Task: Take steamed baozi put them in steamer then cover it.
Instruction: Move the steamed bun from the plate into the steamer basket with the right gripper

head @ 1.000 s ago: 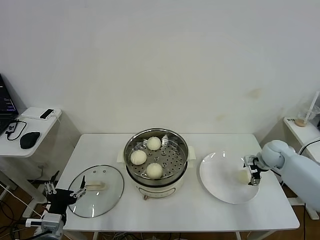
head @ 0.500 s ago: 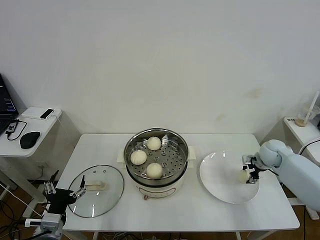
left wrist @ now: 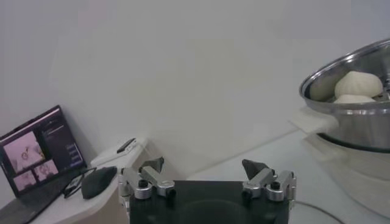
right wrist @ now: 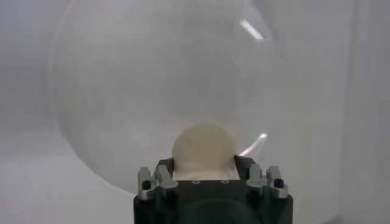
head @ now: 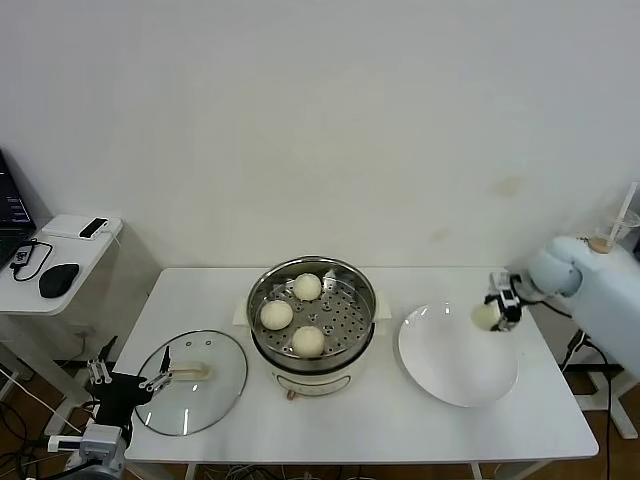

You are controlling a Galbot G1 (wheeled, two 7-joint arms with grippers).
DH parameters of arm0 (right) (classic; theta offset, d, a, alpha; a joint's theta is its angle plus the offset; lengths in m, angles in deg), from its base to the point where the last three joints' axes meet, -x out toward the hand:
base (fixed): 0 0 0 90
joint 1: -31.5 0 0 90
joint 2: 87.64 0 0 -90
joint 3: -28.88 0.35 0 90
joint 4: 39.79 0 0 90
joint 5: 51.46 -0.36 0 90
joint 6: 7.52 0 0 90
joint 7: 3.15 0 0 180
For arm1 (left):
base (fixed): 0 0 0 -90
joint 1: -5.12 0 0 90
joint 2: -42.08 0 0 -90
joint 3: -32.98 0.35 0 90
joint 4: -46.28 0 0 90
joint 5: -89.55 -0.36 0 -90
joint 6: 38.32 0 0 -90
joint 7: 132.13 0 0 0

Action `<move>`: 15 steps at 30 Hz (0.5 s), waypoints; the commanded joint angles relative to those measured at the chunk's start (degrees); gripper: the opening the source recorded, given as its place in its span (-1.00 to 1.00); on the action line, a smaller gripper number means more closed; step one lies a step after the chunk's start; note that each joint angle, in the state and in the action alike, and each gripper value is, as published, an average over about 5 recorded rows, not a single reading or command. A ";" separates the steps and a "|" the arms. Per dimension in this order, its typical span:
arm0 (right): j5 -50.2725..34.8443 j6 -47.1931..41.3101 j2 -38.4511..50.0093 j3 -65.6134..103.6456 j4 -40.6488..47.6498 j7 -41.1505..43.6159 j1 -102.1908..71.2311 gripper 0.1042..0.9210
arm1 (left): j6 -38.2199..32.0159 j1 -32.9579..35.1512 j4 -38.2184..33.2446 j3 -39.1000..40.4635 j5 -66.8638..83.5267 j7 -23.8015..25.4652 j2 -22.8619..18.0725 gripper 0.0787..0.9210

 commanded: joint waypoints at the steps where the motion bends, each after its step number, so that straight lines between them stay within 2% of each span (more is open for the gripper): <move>1: -16.89 -5.72 -3.10 -17.94 -8.81 -1.81 26.78 0.29 | 0.02 -0.14 0.02 0.07 0.04 -0.03 0.03 0.77; 7: -26.81 -11.46 -11.57 -25.53 -11.03 -6.09 33.80 0.30 | -0.06 -0.60 0.67 0.48 -0.03 -0.01 0.03 0.77; 15: -35.81 -17.98 -20.96 -28.12 -12.21 -11.88 31.81 0.30 | -0.14 -0.78 1.26 0.44 -0.22 -0.09 -0.15 0.77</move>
